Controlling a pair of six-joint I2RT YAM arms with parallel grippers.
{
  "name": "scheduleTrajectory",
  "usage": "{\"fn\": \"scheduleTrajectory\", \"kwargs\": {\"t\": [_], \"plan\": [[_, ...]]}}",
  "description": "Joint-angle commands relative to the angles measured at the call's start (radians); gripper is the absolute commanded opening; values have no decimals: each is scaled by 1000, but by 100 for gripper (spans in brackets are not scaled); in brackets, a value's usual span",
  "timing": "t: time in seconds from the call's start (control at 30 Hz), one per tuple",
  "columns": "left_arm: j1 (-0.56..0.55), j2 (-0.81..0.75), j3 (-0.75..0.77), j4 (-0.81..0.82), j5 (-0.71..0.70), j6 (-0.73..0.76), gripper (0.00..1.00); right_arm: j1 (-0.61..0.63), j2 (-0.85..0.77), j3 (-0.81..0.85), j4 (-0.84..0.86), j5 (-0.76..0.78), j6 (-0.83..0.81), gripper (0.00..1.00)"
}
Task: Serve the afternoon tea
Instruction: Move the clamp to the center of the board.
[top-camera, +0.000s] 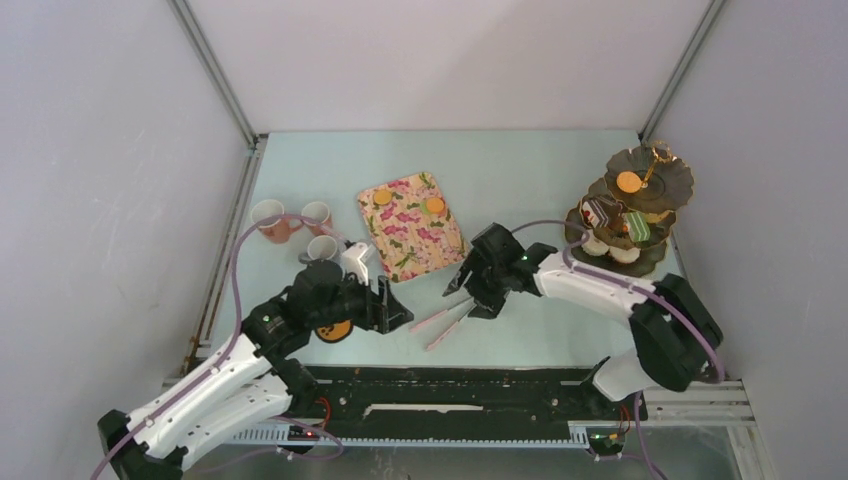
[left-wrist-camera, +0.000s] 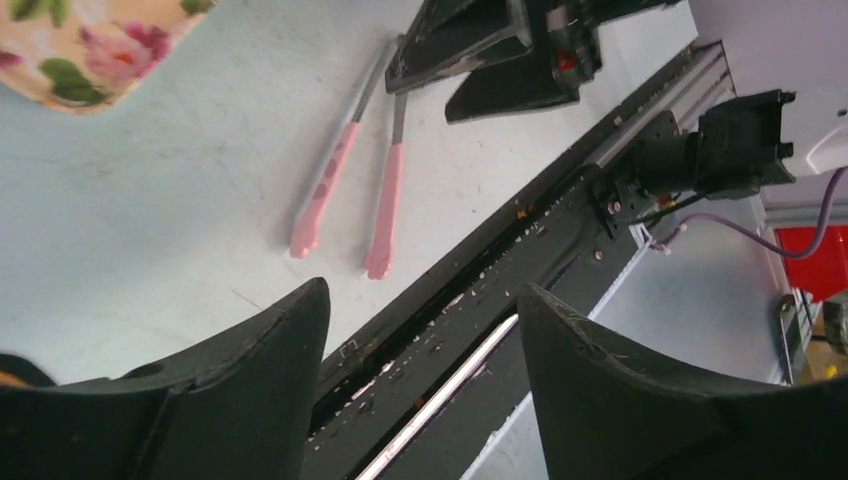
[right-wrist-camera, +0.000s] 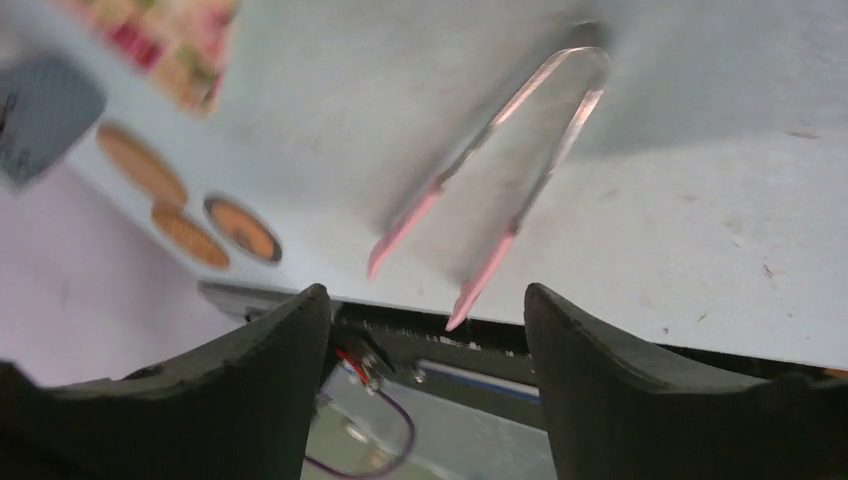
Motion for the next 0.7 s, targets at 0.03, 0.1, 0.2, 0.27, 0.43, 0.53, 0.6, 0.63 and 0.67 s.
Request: {"fn": "scheduleTrajectory", "kwargs": {"t": [0.03, 0.1, 0.2, 0.27, 0.43, 0.53, 0.6, 0.63, 0.67], "plan": [[-105, 92, -20, 136, -19, -36, 71, -41, -122, 61, -36, -13, -593, 78], [-165, 146, -22, 175, -35, -40, 69, -105, -131, 62, -92, -42, -830, 80], [-246, 252, -4, 216, -52, -34, 66, -243, -102, 63, -63, -238, -1031, 65], [-300, 344, 44, 225, -64, -14, 63, -322, -56, 96, -35, -336, -1087, 67], [-379, 620, 217, 208, -53, 87, 52, -360, 155, 240, -33, -465, -1134, 66], [-397, 745, 288, 189, -43, 121, 45, -331, 229, 255, 25, -469, -1089, 60], [-405, 808, 331, 159, -55, 127, 40, -326, 263, 255, 40, -451, -1048, 52], [-406, 837, 344, 157, -55, 129, 37, -325, 277, 254, 41, -442, -1032, 47], [-406, 866, 352, 159, -51, 130, 35, -322, 293, 252, 43, -437, -1021, 42]]}}
